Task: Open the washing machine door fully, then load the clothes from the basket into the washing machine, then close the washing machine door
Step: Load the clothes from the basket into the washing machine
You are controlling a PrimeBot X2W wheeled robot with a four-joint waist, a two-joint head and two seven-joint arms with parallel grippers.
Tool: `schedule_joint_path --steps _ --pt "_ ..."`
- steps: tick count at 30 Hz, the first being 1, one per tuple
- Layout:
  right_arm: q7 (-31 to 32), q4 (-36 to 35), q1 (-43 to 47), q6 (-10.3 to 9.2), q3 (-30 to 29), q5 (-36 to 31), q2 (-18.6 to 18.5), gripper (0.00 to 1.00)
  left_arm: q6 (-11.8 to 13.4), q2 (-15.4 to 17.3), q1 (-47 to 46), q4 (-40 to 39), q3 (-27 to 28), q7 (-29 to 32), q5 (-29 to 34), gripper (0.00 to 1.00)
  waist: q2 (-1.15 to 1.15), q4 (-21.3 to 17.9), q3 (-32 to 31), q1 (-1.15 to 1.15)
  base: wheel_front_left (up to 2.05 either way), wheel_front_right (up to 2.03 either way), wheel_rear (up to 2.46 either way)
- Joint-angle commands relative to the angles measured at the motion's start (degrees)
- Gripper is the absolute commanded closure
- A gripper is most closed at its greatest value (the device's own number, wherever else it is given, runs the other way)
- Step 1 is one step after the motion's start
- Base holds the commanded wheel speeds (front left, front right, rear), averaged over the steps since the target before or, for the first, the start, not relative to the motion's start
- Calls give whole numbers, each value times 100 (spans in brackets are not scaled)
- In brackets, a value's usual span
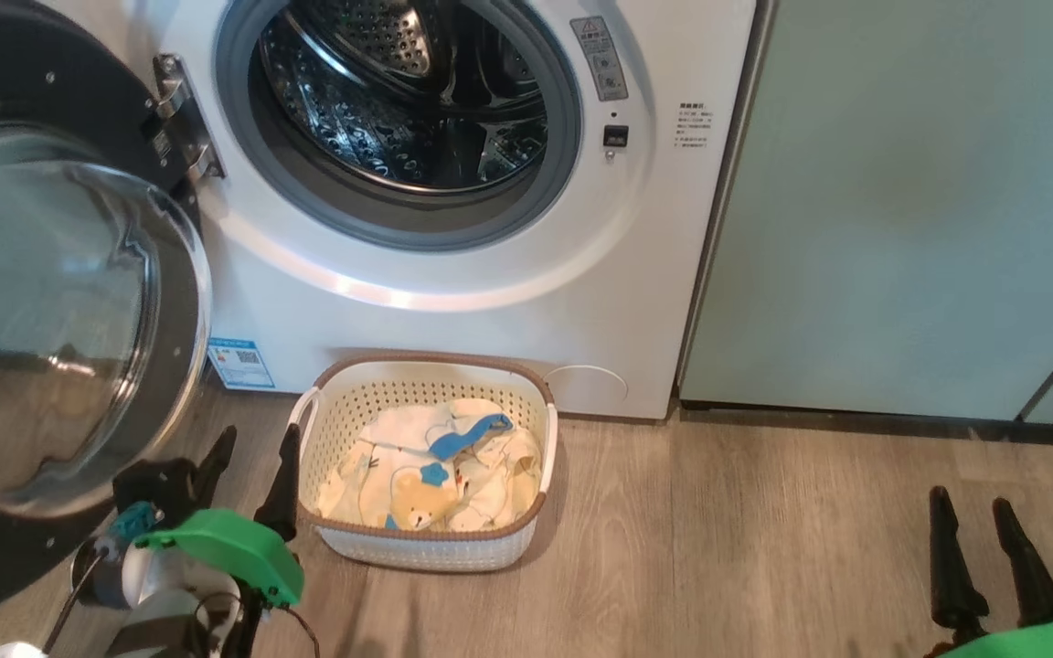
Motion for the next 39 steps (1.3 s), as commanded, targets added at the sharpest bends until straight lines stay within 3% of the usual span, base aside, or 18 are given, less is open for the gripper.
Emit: schedule_joint_path --steps 1,13,39 --pt "-55 -170 -172 1 93 7 -54 0 -8 195 -293 -174 187 -37 -59 0 0 1 4 0 155 -155 0" --pt "-55 -156 -202 1 114 10 -53 0 -8 217 -320 -124 133 -37 -85 0 0 11 61 0 106 -106 0" --pt "-55 -147 -218 1 122 10 -36 0 -8 191 -283 -68 106 -37 -62 0 0 -5 47 0 1 -1 0"
